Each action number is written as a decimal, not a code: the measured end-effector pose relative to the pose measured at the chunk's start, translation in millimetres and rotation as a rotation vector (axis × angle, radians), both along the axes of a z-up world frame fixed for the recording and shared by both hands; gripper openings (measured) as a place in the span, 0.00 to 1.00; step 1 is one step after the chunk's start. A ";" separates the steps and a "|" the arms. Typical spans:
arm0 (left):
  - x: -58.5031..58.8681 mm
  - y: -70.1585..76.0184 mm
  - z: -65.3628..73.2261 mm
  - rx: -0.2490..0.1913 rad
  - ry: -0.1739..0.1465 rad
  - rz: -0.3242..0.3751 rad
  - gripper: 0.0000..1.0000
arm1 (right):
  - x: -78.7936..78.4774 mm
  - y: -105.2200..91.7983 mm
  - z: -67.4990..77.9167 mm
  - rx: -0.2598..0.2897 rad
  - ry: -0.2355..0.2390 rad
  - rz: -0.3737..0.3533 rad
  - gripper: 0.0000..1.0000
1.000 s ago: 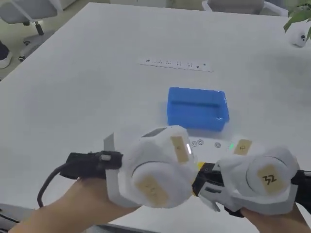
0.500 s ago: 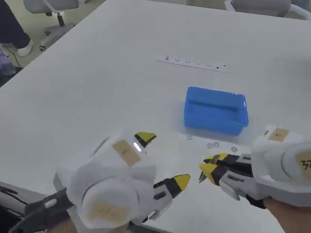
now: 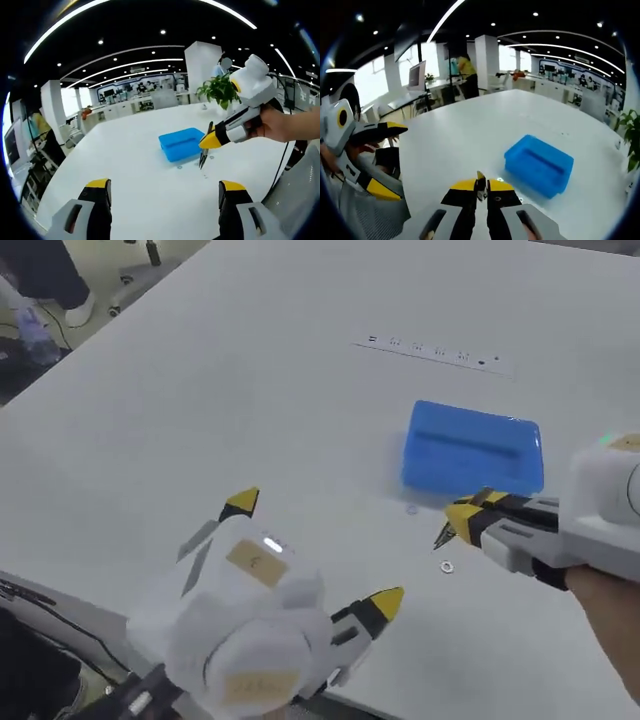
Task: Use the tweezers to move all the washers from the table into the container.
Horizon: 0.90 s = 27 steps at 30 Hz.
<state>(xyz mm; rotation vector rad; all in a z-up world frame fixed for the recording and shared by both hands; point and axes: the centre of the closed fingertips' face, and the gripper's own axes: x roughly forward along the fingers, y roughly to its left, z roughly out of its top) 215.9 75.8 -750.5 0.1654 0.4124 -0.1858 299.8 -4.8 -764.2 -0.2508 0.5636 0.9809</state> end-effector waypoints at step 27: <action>-2.0 -11.8 -19.8 0.060 0.045 -0.063 0.92 | 34.8 5.9 -16.3 0.049 0.026 -0.071 0.03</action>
